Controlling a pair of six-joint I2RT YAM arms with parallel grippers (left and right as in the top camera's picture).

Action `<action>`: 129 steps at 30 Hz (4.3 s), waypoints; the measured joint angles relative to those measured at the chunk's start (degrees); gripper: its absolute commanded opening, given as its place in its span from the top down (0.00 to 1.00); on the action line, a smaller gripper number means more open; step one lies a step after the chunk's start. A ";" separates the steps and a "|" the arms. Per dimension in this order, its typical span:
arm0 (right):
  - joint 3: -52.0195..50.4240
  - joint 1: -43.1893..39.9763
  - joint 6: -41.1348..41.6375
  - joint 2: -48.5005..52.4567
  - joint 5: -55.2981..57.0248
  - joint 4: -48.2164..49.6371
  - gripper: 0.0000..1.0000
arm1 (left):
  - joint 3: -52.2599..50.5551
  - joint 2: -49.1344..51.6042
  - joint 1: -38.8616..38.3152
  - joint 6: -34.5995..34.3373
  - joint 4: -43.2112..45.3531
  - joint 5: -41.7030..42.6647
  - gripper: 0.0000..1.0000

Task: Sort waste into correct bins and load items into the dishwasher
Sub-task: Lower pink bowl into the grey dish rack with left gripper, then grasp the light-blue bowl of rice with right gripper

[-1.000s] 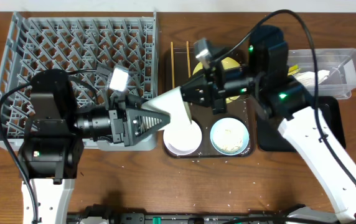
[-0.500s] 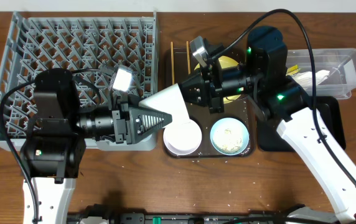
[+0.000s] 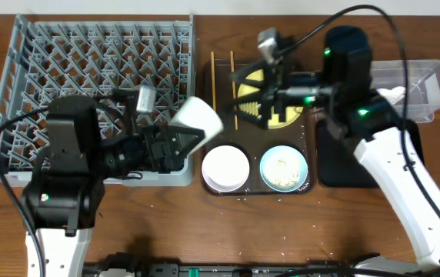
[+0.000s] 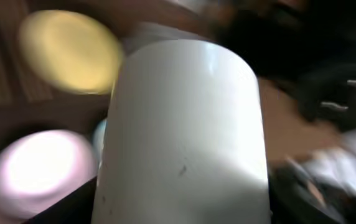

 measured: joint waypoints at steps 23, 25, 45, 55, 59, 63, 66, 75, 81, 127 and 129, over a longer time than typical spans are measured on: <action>-0.02 8.20 0.50 0.00 46.62 -34.60 0.01 | 1.95 5.14 3.87 -9.16 -21.00 -65.75 0.34; -0.02 8.66 0.48 0.00 47.52 -34.60 0.01 | 1.95 7.87 6.14 -9.16 -20.63 -65.66 0.34; -0.02 8.76 0.46 0.00 49.16 -35.06 0.01 | 1.95 27.17 22.80 -4.79 -15.06 -44.44 0.28; -0.02 8.76 0.46 0.00 49.29 -35.41 0.01 | 1.95 28.24 23.82 -4.39 -14.62 -41.05 0.16; -0.02 8.76 0.48 0.00 49.33 -35.43 0.01 | 1.95 28.24 24.11 -4.37 -14.60 -39.47 0.16; -0.02 8.76 0.48 0.00 49.33 -35.41 0.01 | 1.99 27.91 24.13 -2.58 -14.69 -34.77 0.16; -0.02 8.76 0.48 0.00 49.33 -35.19 0.01 | 2.86 26.32 23.98 0.68 -15.50 -30.47 0.16; -0.02 8.87 0.07 0.92 50.88 -33.38 0.26 | 6.60 10.93 13.27 13.90 -15.82 -20.61 0.15; -0.02 8.87 0.48 7.04 57.27 -29.49 0.46 | 6.75 3.39 4.24 18.51 -15.93 -21.09 0.10; -0.22 19.82 11.58 21.07 64.89 -45.51 0.60 | 6.75 2.03 1.92 20.06 -16.06 -23.37 0.02; -0.79 20.65 14.10 21.07 67.49 -45.66 0.62 | 6.75 2.03 1.92 20.06 -16.09 -23.39 0.02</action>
